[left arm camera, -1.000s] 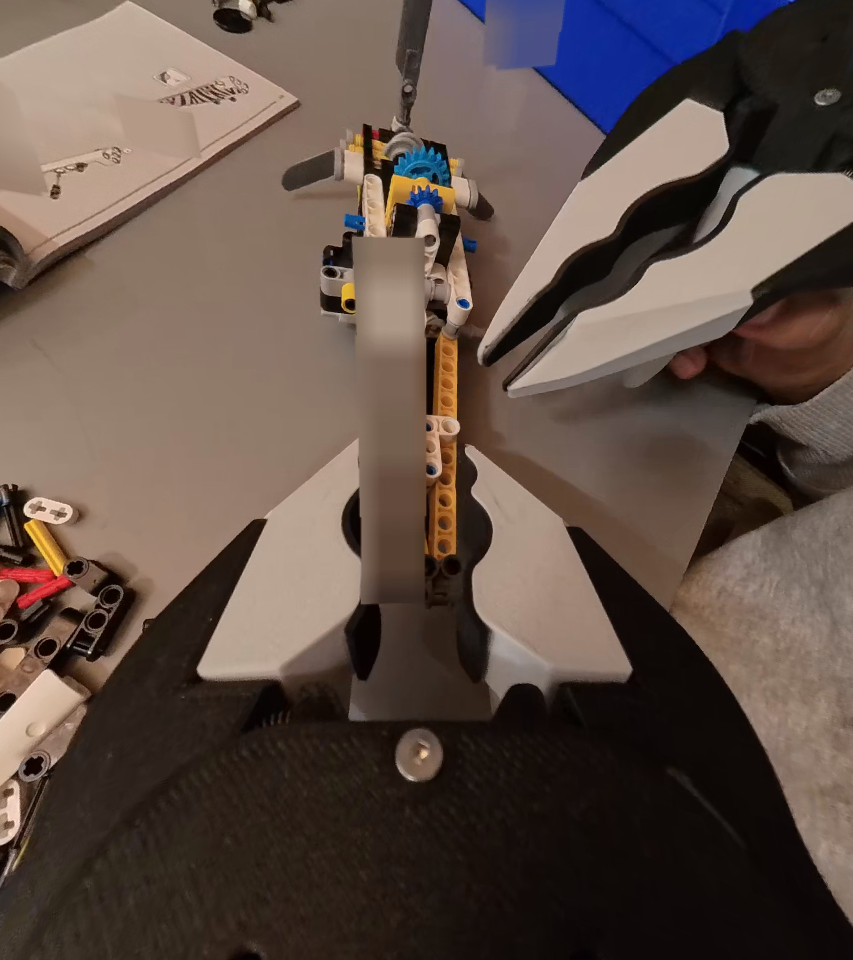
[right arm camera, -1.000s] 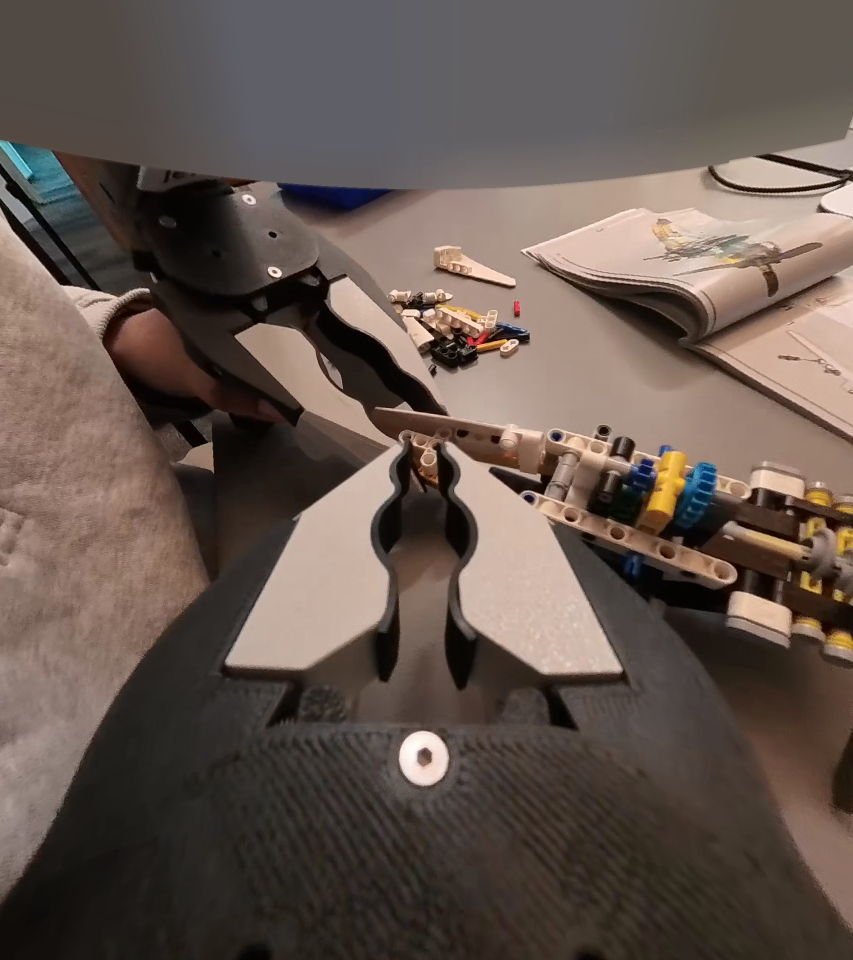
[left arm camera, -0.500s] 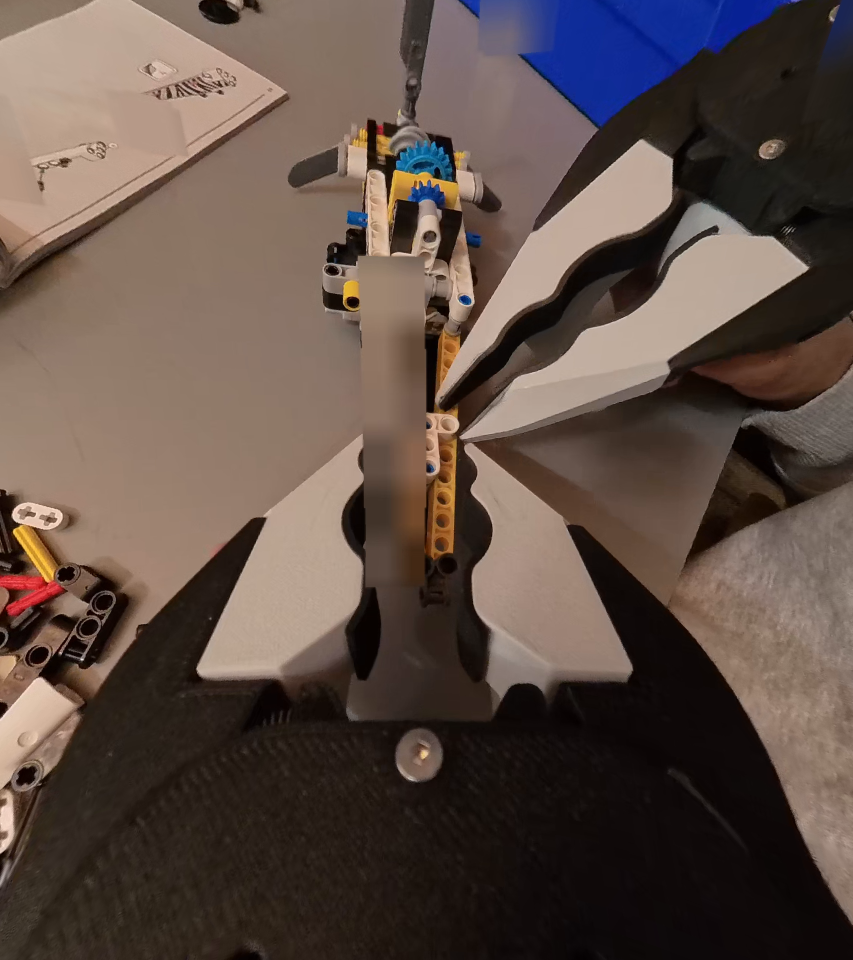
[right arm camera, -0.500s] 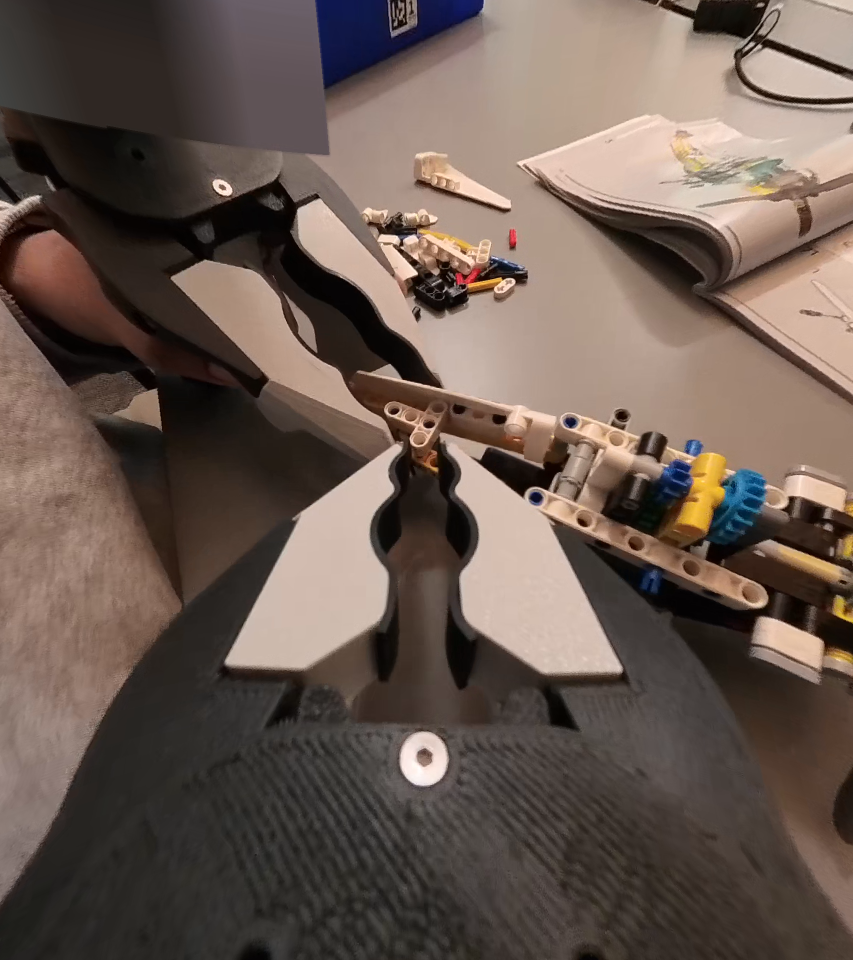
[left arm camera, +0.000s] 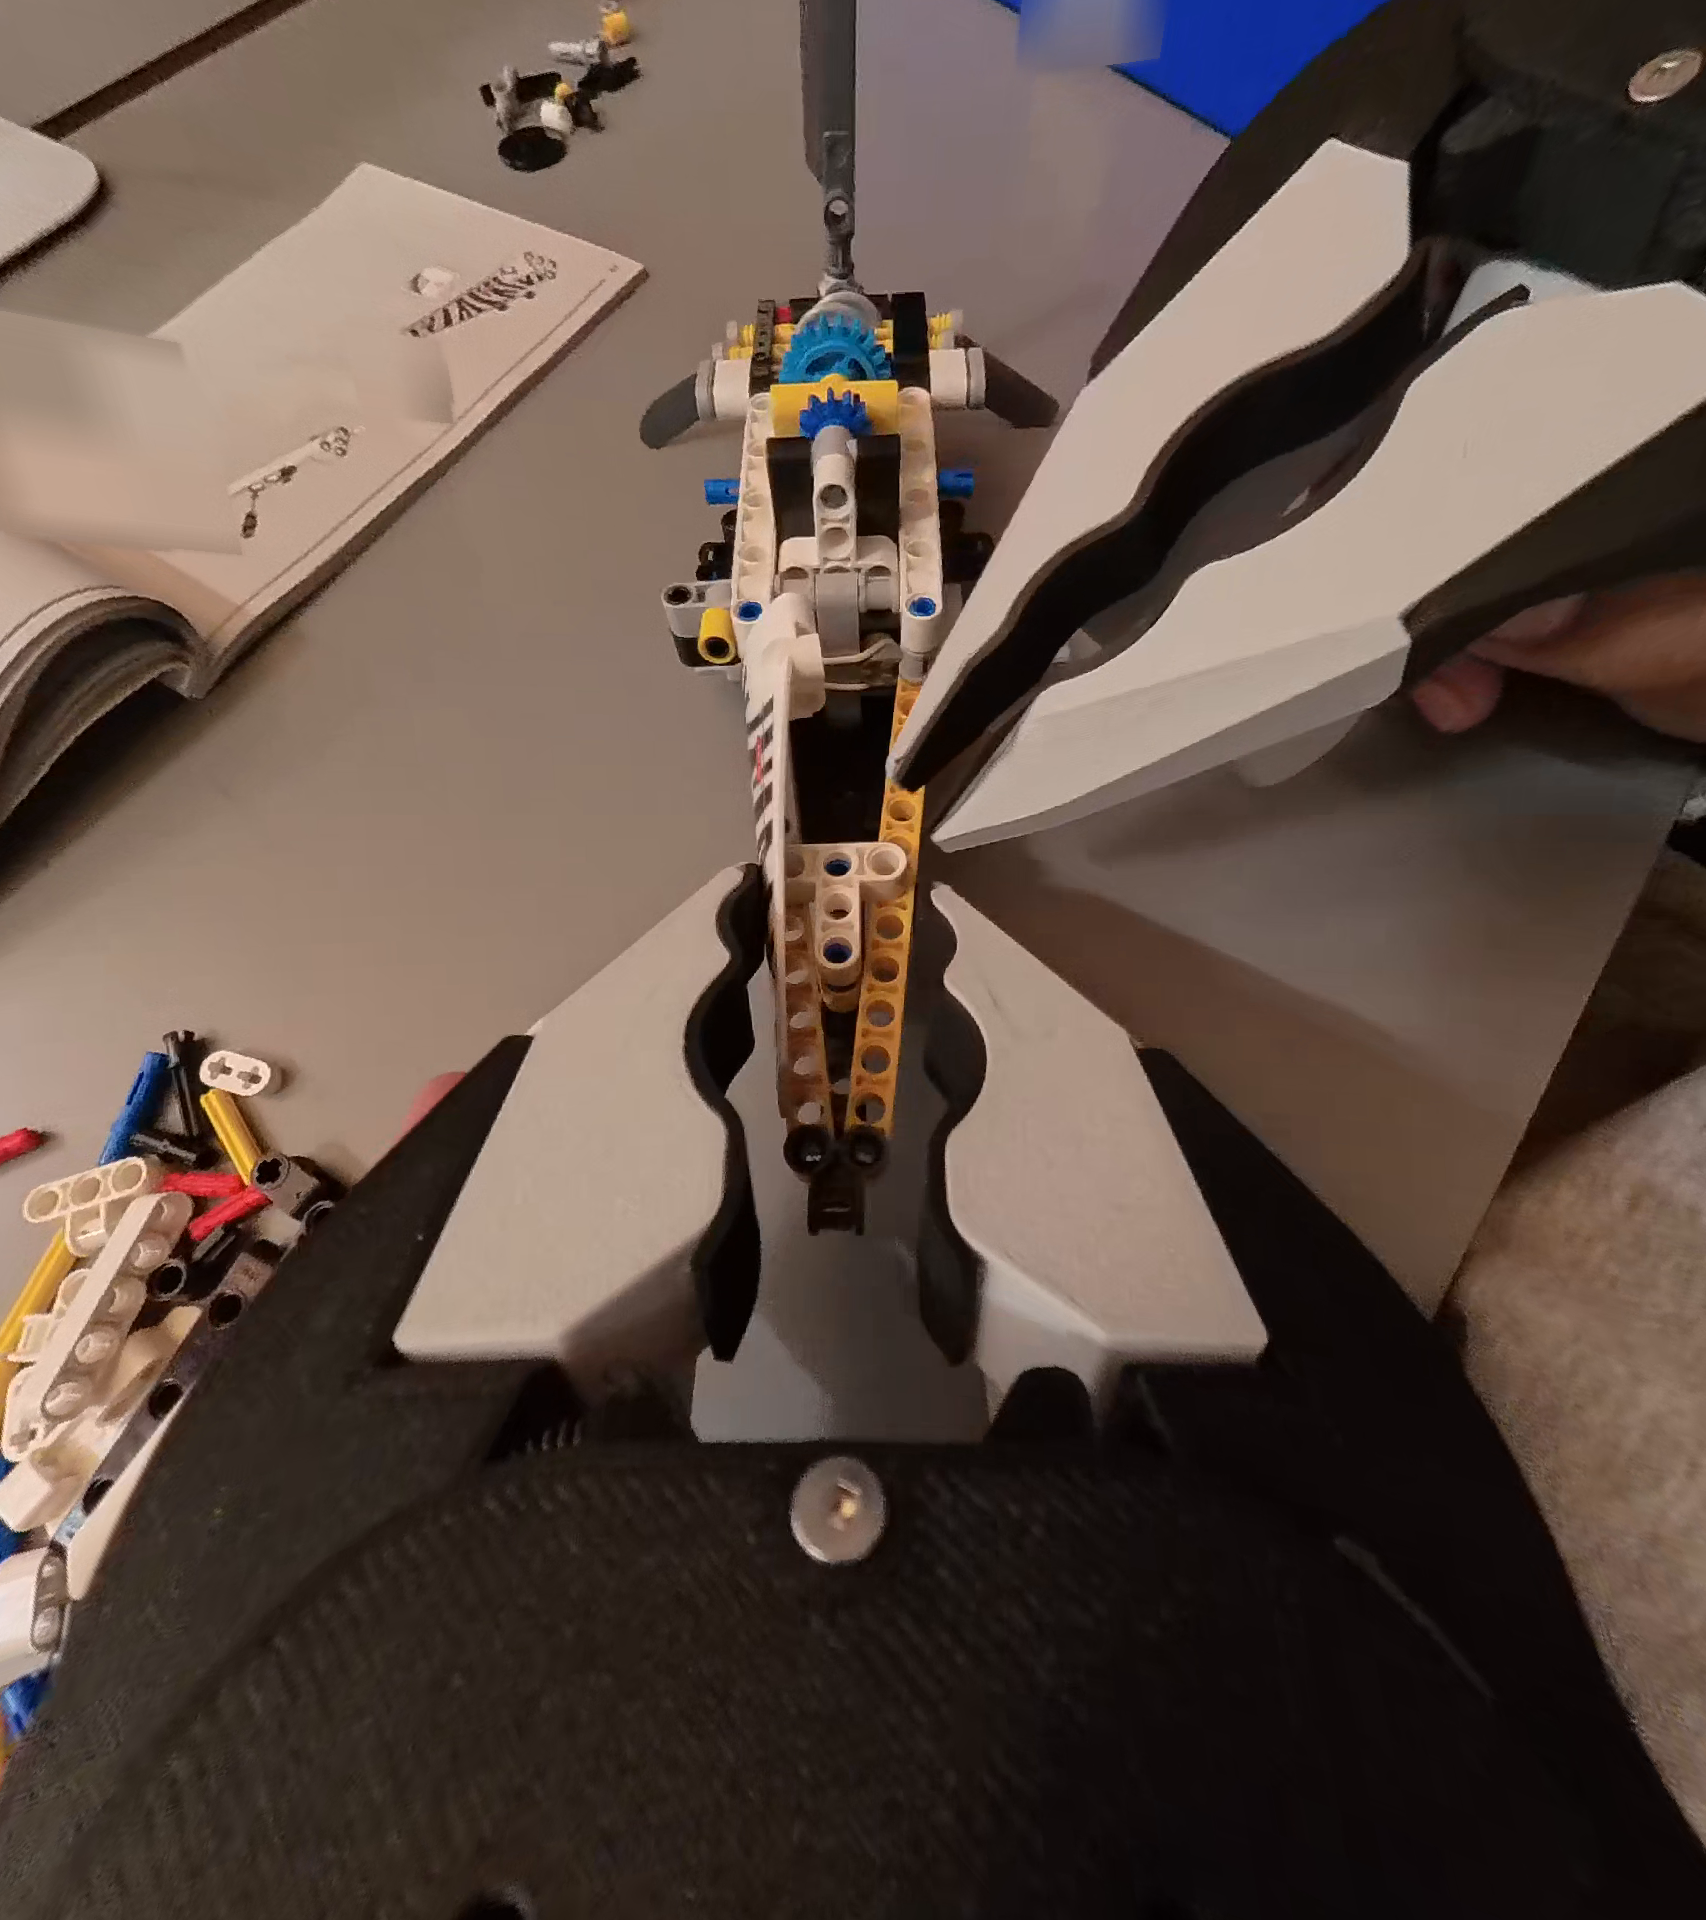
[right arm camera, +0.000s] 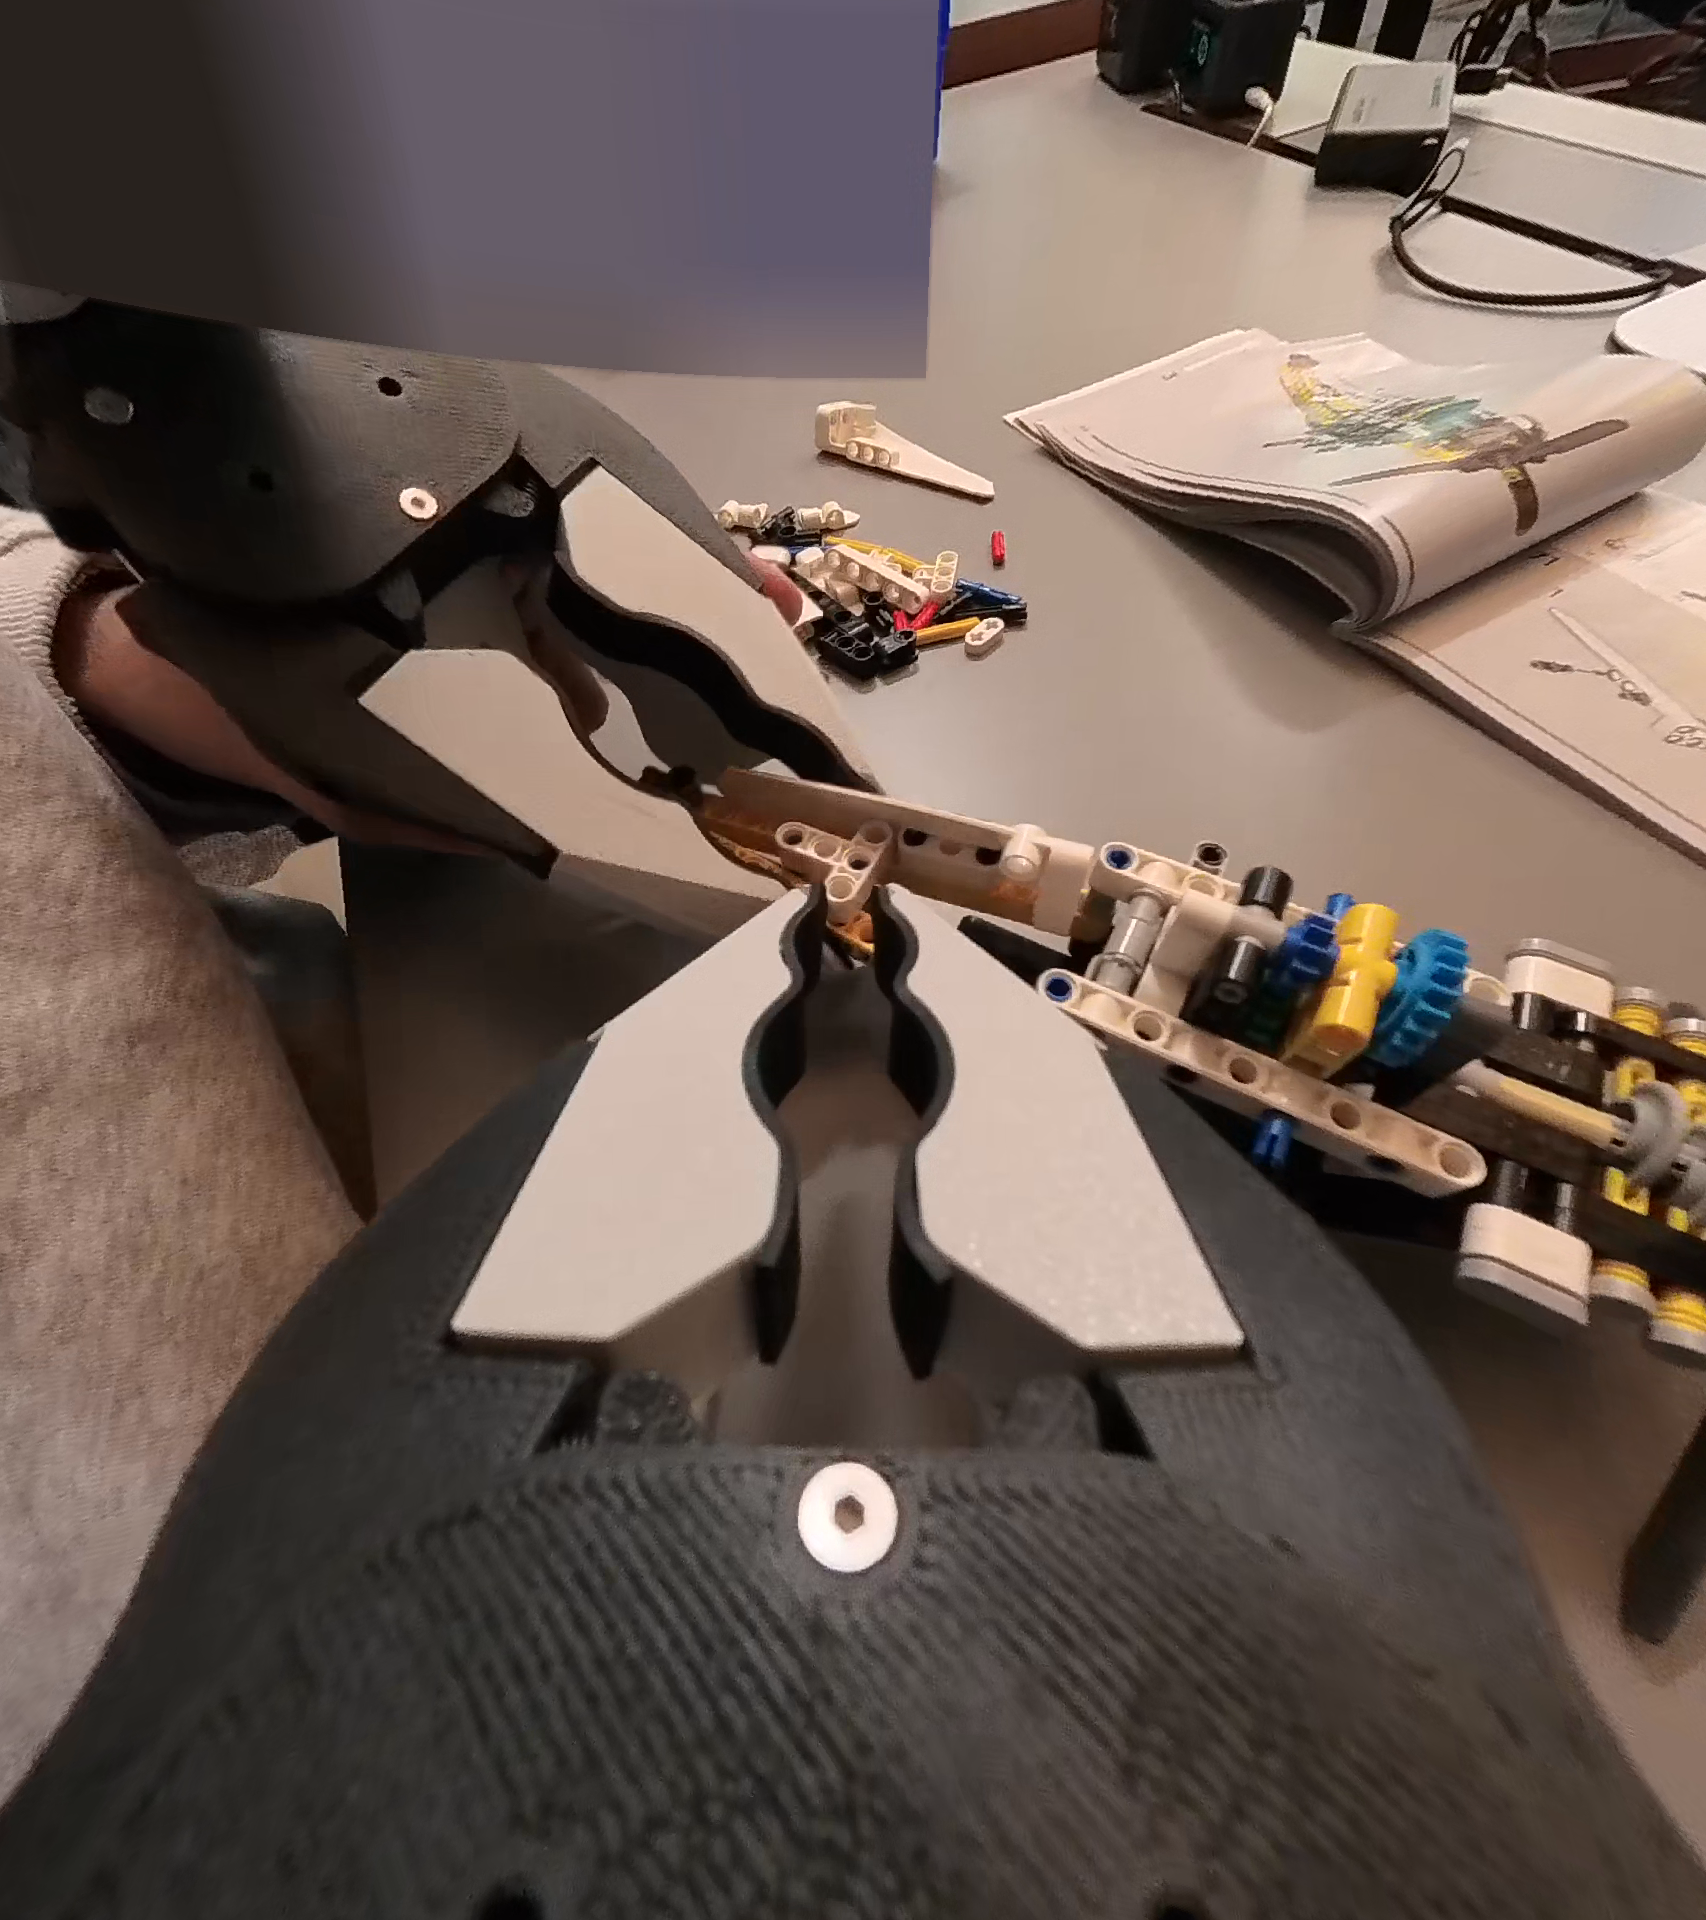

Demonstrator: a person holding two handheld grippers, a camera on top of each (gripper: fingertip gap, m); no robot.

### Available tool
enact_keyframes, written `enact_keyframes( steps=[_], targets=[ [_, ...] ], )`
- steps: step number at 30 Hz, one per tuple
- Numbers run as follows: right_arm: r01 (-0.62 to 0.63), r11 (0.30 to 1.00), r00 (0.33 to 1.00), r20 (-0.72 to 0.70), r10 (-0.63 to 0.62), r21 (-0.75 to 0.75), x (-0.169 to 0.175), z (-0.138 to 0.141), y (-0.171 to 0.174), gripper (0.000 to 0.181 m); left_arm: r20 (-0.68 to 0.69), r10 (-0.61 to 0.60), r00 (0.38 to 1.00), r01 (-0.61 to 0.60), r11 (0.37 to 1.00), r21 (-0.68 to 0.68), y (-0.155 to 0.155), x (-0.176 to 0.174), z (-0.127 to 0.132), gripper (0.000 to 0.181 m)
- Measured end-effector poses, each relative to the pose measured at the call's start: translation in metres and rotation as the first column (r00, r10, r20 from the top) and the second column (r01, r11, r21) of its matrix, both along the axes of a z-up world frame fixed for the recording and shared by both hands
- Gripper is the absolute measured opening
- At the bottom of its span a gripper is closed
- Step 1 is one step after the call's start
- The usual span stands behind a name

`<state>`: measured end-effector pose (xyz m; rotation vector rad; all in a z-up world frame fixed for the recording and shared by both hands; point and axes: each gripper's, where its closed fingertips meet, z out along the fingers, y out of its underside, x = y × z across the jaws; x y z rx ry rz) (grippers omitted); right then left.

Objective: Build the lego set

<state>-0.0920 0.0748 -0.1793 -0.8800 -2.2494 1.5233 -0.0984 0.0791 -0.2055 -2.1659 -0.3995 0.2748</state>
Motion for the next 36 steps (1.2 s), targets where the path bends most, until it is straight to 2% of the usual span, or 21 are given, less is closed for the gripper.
enact_keyframes(
  steps=[12, 21, 30, 36],
  targets=[
    [0.014, 0.996, 1.0, -0.015, -0.015, -0.091, -0.001, 0.012, 0.006, 0.006, 0.027, 0.008, 1.0, -0.009, 1.0, 0.014, -0.001, -0.002, 0.001, 0.024],
    [0.024, 0.995, 1.0, -0.018, -0.026, -0.095, -0.002, 0.013, 0.007, 0.005, 0.054, 0.007, 0.999, -0.008, 1.0, 0.019, -0.001, -0.003, 0.0, 0.024],
    [0.066, 0.987, 0.997, -0.039, -0.072, -0.15, -0.006, 0.022, 0.015, 0.005, 0.042, 0.001, 0.999, -0.002, 1.0, 0.017, 0.011, -0.013, 0.0, 0.025],
    [0.086, 0.979, 0.994, -0.044, -0.096, -0.186, -0.008, 0.026, 0.02, 0.006, 0.114, -0.011, 0.993, 0.006, 0.999, 0.048, 0.015, -0.016, 0.0, 0.025]
  ],
)
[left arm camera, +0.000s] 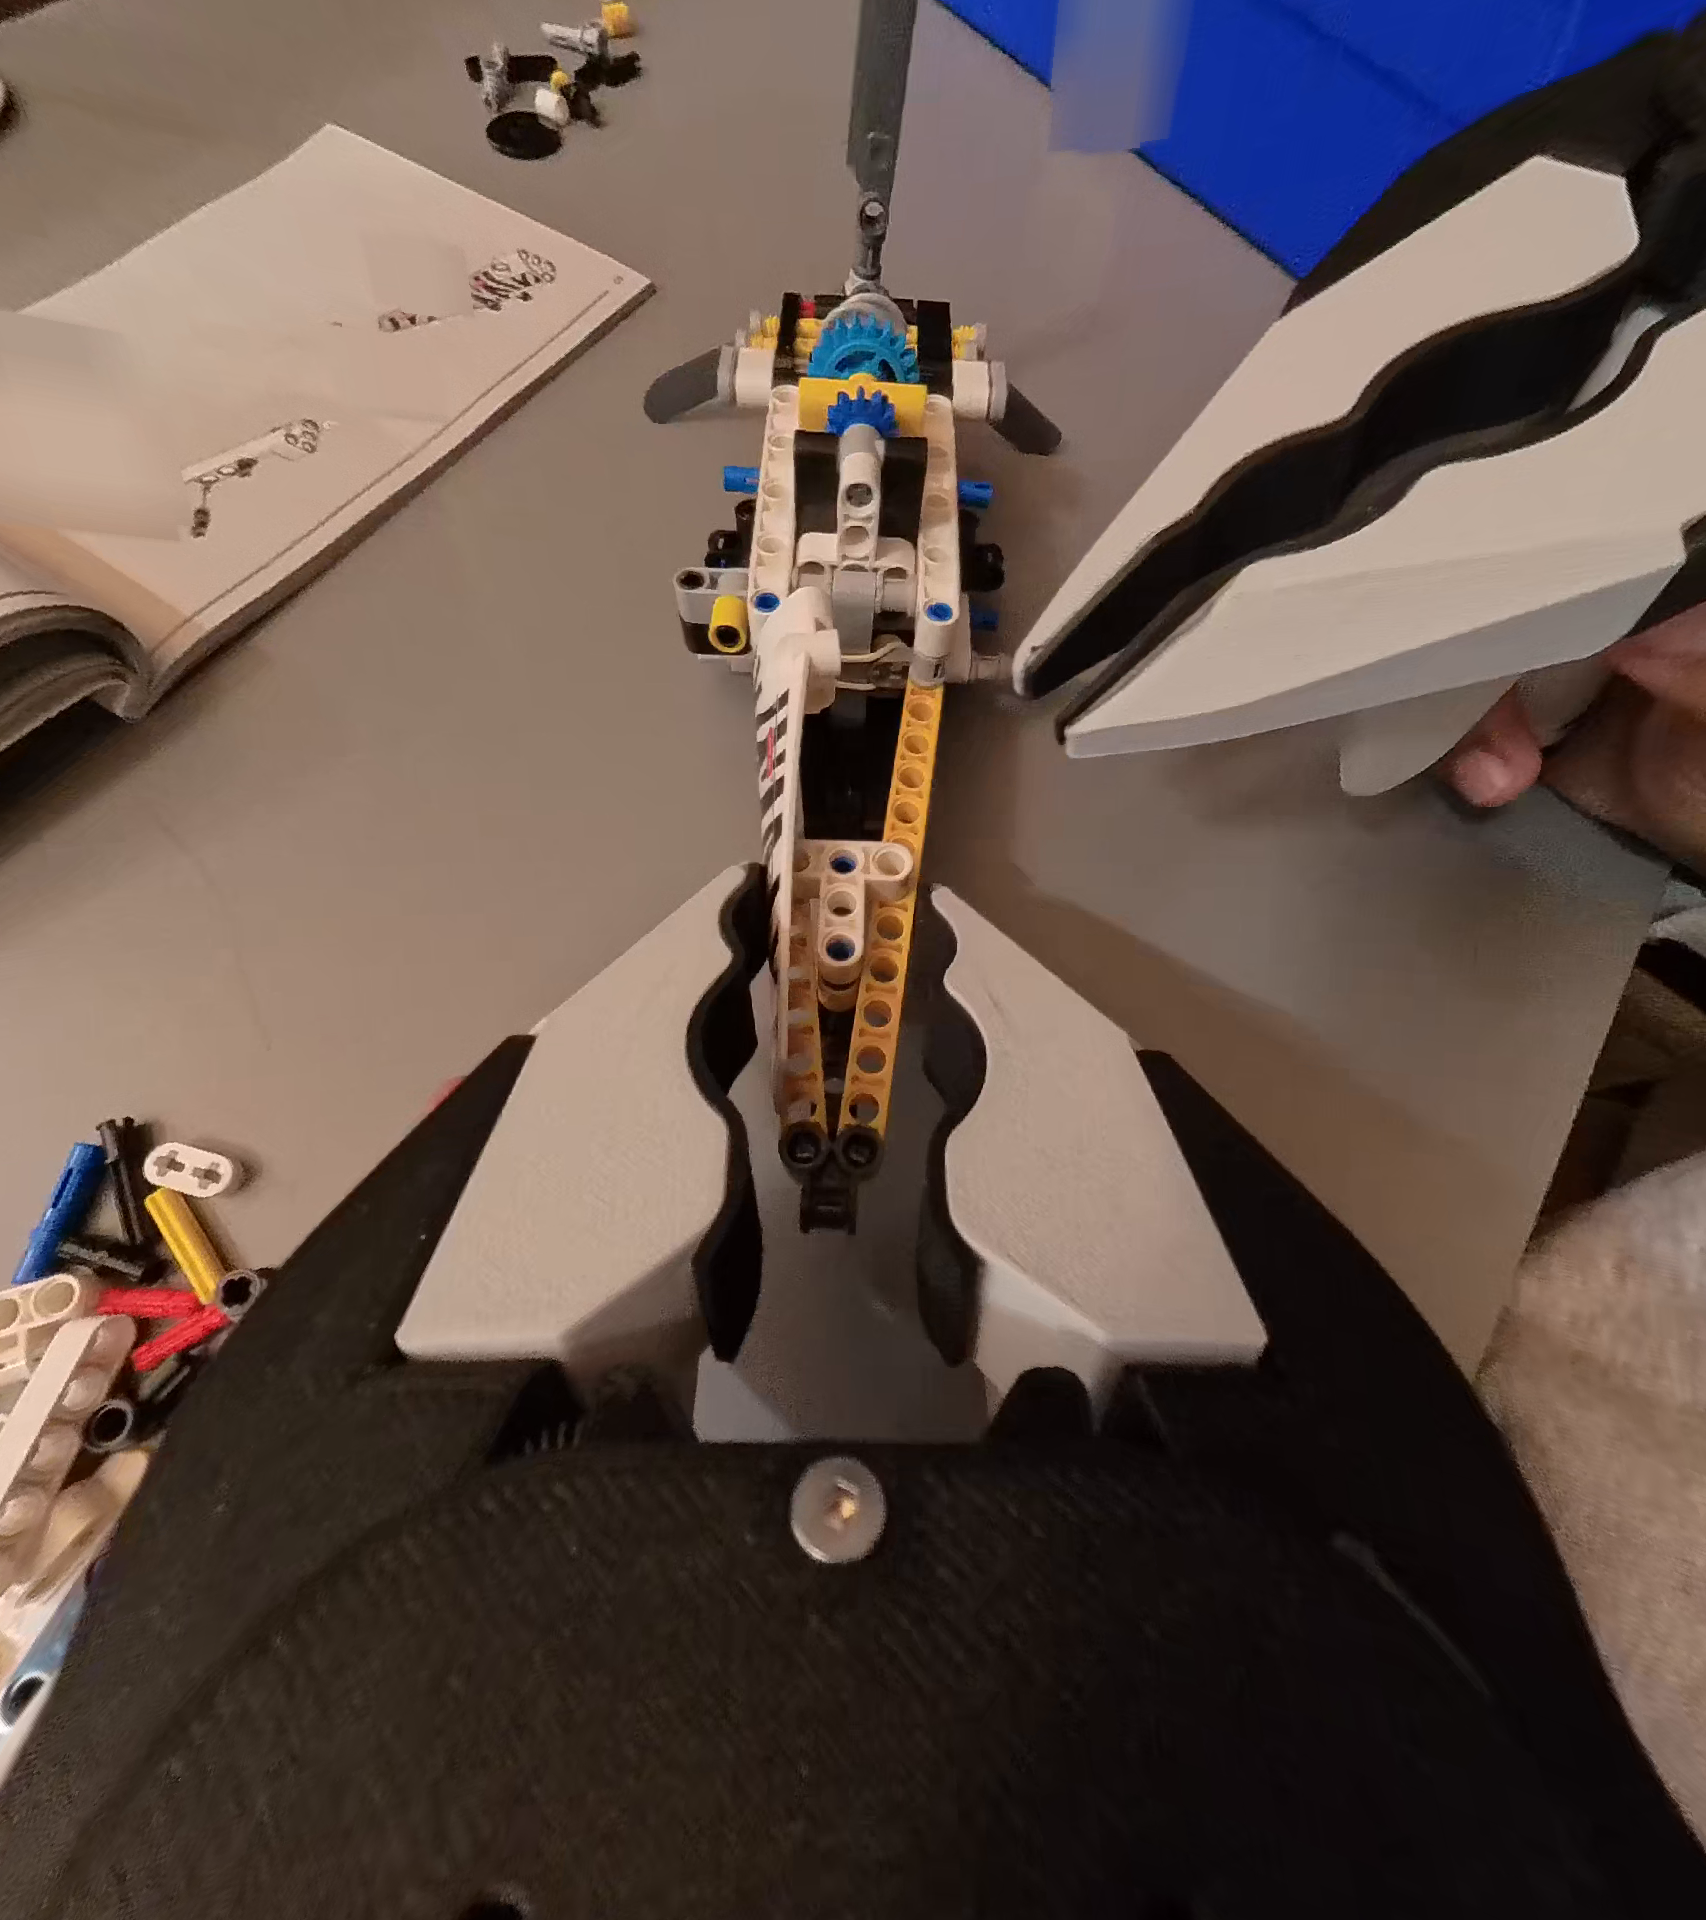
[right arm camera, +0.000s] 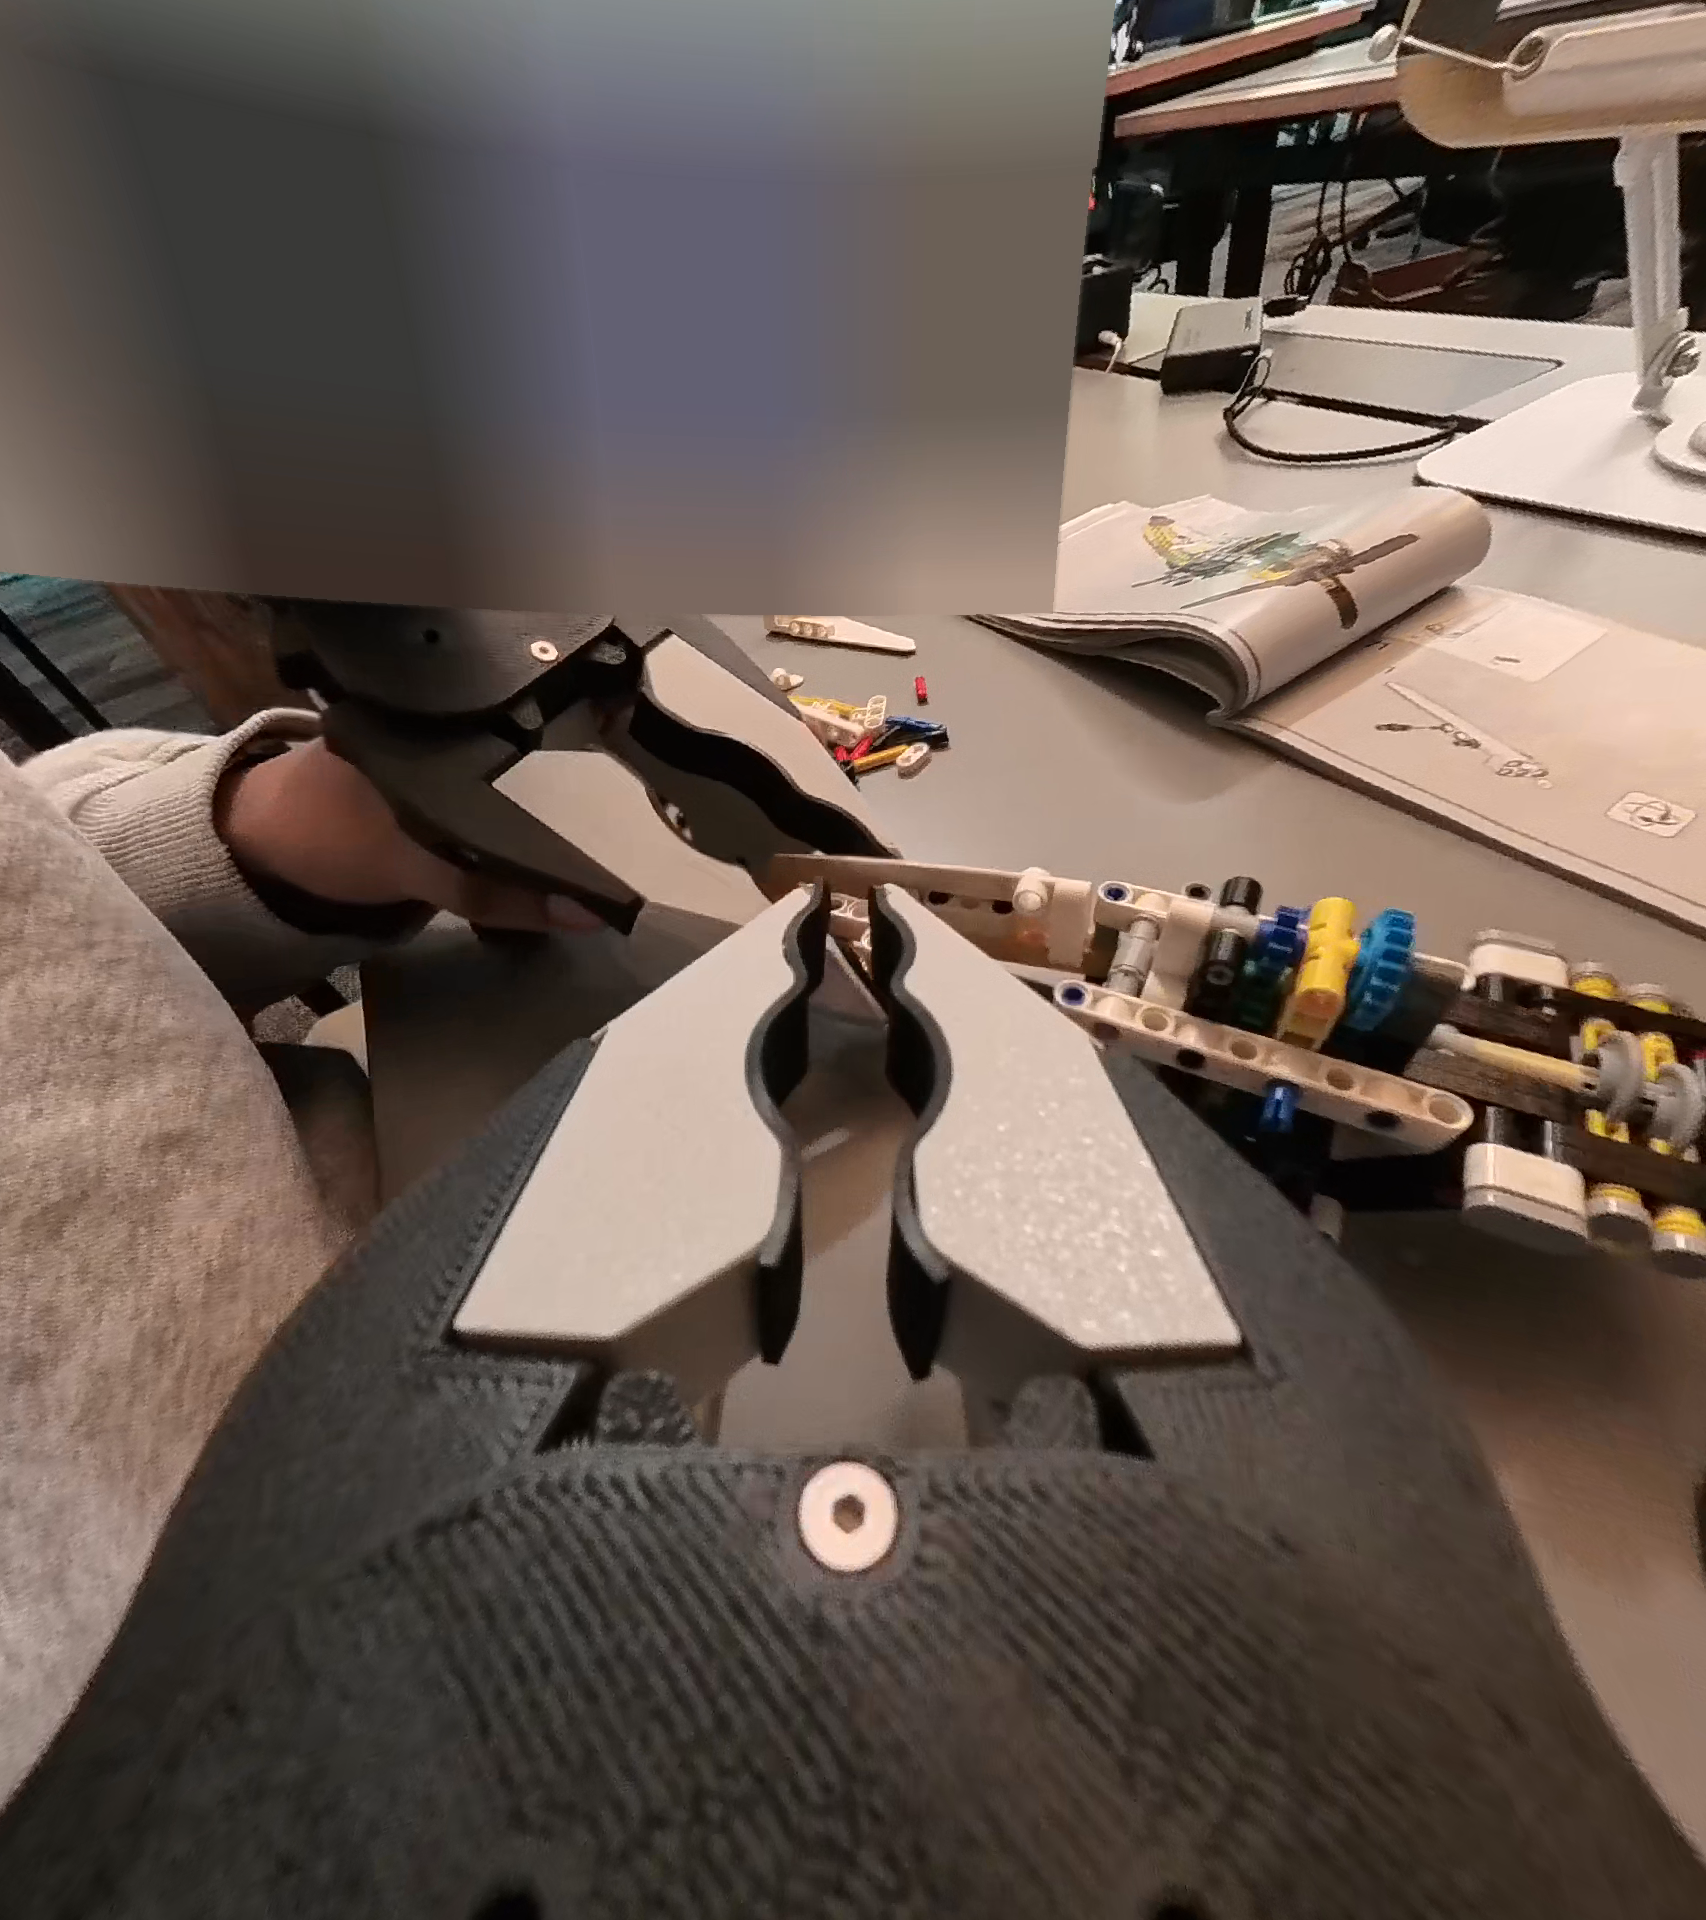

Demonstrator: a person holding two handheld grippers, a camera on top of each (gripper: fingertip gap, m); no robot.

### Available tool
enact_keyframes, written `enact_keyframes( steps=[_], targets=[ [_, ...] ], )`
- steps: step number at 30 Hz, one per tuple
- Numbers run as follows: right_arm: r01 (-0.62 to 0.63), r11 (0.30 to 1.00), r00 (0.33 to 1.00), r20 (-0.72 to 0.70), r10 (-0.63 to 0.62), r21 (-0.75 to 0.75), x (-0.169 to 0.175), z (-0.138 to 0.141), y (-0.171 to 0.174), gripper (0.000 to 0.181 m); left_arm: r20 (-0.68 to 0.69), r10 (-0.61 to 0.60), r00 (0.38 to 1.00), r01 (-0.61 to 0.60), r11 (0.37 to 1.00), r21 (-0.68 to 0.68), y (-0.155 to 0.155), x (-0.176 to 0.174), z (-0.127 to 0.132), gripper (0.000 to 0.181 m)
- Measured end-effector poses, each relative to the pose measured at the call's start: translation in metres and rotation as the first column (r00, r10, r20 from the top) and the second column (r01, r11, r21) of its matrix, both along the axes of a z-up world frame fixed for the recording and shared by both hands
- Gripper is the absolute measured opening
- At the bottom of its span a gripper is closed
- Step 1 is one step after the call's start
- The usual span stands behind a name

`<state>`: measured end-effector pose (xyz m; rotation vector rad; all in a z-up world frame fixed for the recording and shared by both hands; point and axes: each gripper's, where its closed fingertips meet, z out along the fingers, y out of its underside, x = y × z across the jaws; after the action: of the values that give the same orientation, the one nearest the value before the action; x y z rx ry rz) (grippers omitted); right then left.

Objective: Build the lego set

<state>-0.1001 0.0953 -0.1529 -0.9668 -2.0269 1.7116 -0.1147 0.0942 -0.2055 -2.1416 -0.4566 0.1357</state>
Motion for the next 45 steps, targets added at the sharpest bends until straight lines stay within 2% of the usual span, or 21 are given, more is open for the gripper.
enact_keyframes(
  steps=[4, 10, 14, 18, 21, 24, 25, 26, 28, 31, 35, 38, 45],
  targets=[
    [0.007, 1.0, 1.0, -0.007, -0.007, -0.012, 0.0, 0.002, 0.002, 0.006, 0.021, 0.012, 1.0, -0.012, 1.0, 0.008, -0.001, -0.002, 0.0, 0.026],
    [0.01, 1.0, 1.0, -0.016, -0.011, -0.019, 0.0, 0.004, 0.003, 0.006, -0.042, 0.047, 0.998, -0.047, 0.999, -0.002, -0.004, -0.005, 0.002, 0.037],
    [0.014, 1.0, 1.0, -0.024, -0.015, -0.021, 0.0, 0.005, 0.003, 0.006, -0.053, 0.066, 0.996, -0.069, 0.996, -0.059, -0.016, 0.0, -0.004, 0.043],
    [0.018, 1.0, 1.0, -0.025, -0.019, -0.023, 0.0, 0.005, 0.004, 0.007, -0.021, 0.104, 0.994, -0.104, 0.994, 0.028, -0.033, 0.0, 0.015, 0.044],
    [0.021, 1.0, 1.0, -0.023, -0.022, -0.016, -0.001, 0.004, 0.004, 0.007, 0.026, 0.192, 0.981, -0.194, 0.966, 0.172, -0.06, -0.021, 0.043, 0.044],
    [0.027, 1.0, 1.0, -0.013, -0.027, -0.001, -0.002, 0.001, 0.003, 0.007, 0.012, 0.372, 0.928, -0.362, 0.896, 0.255, -0.112, -0.063, 0.063, 0.041],
    [0.029, 1.0, 1.0, -0.01, -0.029, 0.006, -0.003, 0.0, 0.003, 0.007, 0.003, 0.429, 0.904, -0.414, 0.872, 0.261, -0.132, -0.075, 0.065, 0.034],
    [0.032, 0.999, 0.999, -0.008, -0.032, 0.013, -0.004, -0.001, 0.003, 0.007, 0.006, 0.473, 0.881, -0.458, 0.852, 0.254, -0.15, -0.084, 0.065, 0.026],
    [0.036, 0.999, 0.999, -0.002, -0.036, 0.025, -0.005, -0.002, 0.003, 0.006, 0.039, 0.525, 0.85, -0.518, 0.822, 0.236, -0.179, -0.094, 0.062, 0.02],
    [0.046, 0.998, 0.999, 0.003, -0.046, 0.035, -0.008, -0.004, 0.003, 0.006, 0.064, 0.568, 0.82, -0.567, 0.793, 0.223, -0.207, -0.101, 0.056, 0.02],
    [0.054, 0.998, 0.998, 0.009, -0.054, 0.036, -0.009, -0.005, 0.004, 0.007, 0.017, 0.647, 0.762, -0.639, 0.749, 0.176, -0.237, -0.114, 0.043, 0.021],
    [0.056, 0.998, 0.998, 0.007, -0.057, 0.038, -0.009, -0.005, 0.005, 0.007, 0.004, 0.67, 0.743, -0.665, 0.737, 0.123, -0.245, -0.119, 0.029, 0.023],
    [0.051, 0.998, 0.999, 0.004, -0.051, 0.047, -0.008, -0.005, 0.003, 0.007, 0.046, 0.688, 0.724, -0.689, 0.724, 0.025, -0.239, -0.129, 0.002, 0.037]
  ],
)
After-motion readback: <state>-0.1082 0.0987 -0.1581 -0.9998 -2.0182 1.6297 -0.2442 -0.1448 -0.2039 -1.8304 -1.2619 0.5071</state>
